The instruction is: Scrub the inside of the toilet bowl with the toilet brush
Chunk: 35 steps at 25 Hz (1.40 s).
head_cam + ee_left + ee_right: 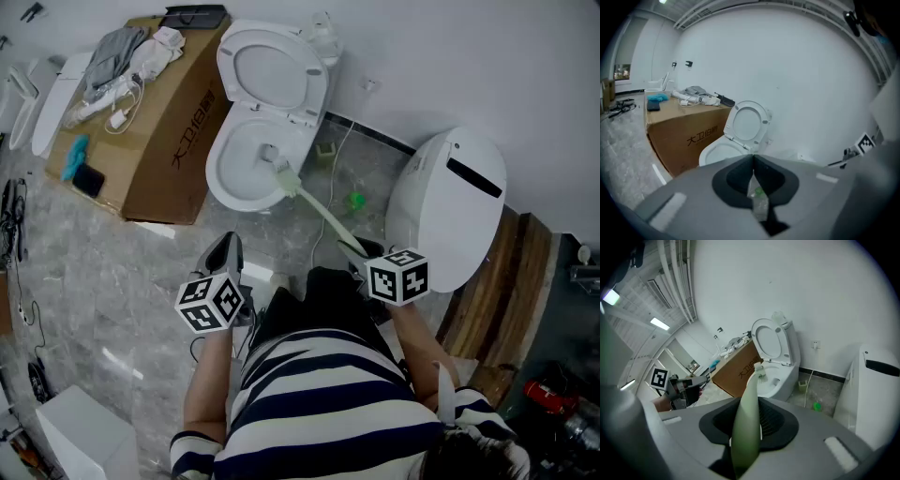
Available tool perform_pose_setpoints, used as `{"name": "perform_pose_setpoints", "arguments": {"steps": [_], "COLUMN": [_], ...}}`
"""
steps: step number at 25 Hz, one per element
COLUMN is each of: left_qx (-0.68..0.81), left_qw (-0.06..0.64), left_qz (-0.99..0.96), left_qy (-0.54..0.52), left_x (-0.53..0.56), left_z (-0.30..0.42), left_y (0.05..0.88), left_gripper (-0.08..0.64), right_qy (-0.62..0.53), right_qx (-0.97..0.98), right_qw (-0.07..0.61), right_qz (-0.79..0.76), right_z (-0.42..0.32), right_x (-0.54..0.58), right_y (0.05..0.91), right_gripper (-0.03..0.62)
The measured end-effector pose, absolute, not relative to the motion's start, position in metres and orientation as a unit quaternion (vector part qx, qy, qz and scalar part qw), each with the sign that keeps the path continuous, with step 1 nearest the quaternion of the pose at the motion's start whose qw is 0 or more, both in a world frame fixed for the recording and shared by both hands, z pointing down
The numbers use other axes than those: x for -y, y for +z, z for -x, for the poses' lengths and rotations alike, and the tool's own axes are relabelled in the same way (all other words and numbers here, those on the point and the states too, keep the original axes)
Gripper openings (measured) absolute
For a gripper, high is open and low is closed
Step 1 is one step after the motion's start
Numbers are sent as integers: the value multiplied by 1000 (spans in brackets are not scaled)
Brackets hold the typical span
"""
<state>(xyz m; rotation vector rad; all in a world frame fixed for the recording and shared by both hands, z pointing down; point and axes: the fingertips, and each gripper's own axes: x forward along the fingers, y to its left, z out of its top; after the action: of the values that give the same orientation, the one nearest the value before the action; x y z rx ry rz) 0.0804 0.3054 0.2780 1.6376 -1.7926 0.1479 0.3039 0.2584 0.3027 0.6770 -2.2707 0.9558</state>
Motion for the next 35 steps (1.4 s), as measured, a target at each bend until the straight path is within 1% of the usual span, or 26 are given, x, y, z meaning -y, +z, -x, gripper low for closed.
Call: {"name": "perform_pose_setpoints", "arguments": {"steps": [7, 17, 35], "left_qx": [700, 698, 726], "left_qw": [323, 330, 338], "left_qz": [-632, -631, -595], "left_qy": [76, 75, 66], "left_x": [-317, -323, -315], "left_z": [-66, -75, -96], "left_y": [271, 277, 283], "left_gripper": [0, 0, 0], "right_qy": [358, 376, 357], "right_qx": [852, 846, 858], "right_qw": [285, 274, 311], "right_qz": [-255, -259, -199], "right_z": [-293, -299, -315], "right_x": [-271, -280, -260], "right_y": [302, 306, 325], "right_gripper": [100, 100, 100]}}
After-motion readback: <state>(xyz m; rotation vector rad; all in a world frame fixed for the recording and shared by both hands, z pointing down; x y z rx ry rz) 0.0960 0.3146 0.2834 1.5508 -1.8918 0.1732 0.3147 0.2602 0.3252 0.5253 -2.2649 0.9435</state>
